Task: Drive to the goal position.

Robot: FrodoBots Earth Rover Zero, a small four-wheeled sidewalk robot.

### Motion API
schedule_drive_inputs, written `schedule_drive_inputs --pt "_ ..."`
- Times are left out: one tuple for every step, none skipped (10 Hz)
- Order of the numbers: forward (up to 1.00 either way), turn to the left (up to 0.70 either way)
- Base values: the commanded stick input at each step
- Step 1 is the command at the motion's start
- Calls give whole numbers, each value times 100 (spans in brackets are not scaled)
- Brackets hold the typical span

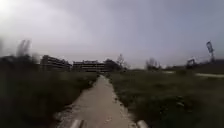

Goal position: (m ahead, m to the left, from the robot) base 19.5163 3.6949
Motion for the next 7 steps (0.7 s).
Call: schedule_drive_inputs --pt "70 0" --pt "70 0" --pt "70 0" --pt "69 0" --pt "69 0" --pt "69 0" --pt "70 0"
